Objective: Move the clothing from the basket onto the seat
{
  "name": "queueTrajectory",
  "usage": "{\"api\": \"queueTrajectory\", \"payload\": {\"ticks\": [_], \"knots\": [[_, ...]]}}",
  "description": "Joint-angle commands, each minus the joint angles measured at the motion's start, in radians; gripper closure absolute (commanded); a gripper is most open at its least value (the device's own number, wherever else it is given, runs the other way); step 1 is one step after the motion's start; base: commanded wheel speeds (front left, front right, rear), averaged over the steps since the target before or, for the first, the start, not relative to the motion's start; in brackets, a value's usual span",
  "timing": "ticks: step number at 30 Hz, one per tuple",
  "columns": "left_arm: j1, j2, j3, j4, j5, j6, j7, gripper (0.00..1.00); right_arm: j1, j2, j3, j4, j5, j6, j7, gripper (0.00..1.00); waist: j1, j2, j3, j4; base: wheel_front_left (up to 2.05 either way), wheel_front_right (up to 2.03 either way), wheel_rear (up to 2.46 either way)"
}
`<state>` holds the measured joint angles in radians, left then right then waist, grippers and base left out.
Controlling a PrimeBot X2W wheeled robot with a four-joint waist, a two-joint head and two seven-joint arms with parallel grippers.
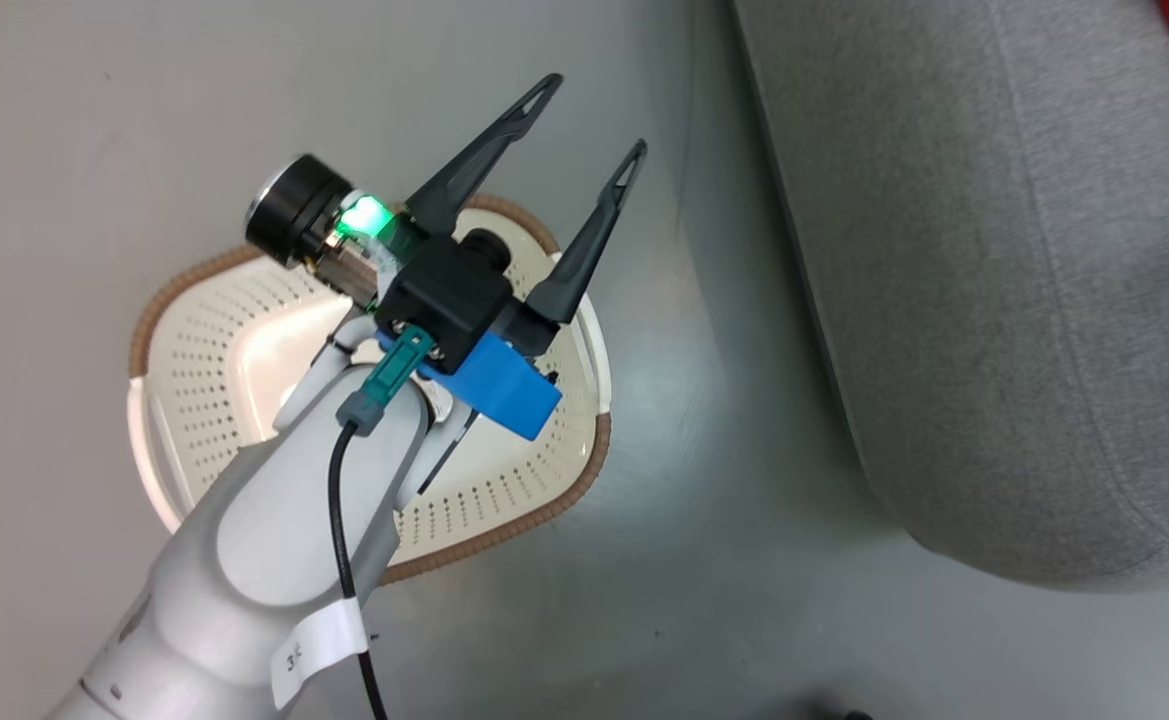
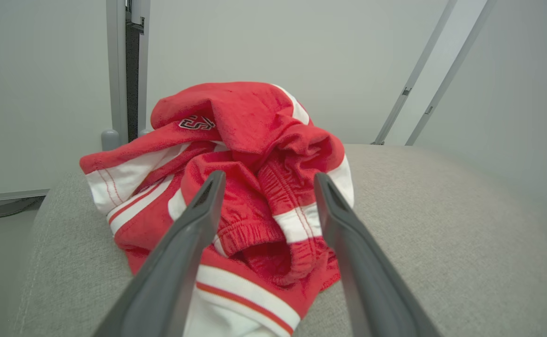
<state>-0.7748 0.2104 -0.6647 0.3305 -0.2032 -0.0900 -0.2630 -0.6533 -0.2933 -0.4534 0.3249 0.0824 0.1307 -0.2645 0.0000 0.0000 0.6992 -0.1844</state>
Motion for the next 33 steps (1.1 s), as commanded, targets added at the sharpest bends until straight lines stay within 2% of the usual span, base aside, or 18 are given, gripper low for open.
{"api": "queueTrajectory", "payload": {"ticks": [1,8,18,26,33], "knots": [[0.016,-0.002,0.01,-0.006,-0.005,0.004,-0.002,0.0,0.031,0.009,0.007,-0.012,0.0,0.0,0.0,0.0,0.0,0.0,-0.062,0.003,0.0,0.0,0.0],[0.138,-0.01,0.11,-0.034,-0.032,0.037,-0.002,0.0,0.18,0.055,0.097,-0.128,-0.004,0.0,0.0,0.0,0.0,0.0,-0.217,0.022,0.0,0.0,0.0],[0.365,-0.046,0.318,-0.094,-0.015,0.064,-0.002,0.0,0.381,0.113,0.248,-0.245,-0.003,0.0,0.0,0.0,0.0,0.0,-0.453,0.106,0.0,0.0,0.0],[0.542,-0.079,0.466,-0.132,0.014,0.055,-0.002,0.0,0.497,0.155,0.338,-0.258,0.011,0.0,0.0,0.0,0.0,0.0,-0.579,0.149,0.0,0.0,0.0],[0.646,-0.103,0.558,-0.137,0.04,0.03,-0.002,0.0,0.555,0.183,0.392,-0.239,0.022,0.0,0.0,0.0,0.0,0.0,-0.634,0.185,0.0,0.0,0.0]]}}
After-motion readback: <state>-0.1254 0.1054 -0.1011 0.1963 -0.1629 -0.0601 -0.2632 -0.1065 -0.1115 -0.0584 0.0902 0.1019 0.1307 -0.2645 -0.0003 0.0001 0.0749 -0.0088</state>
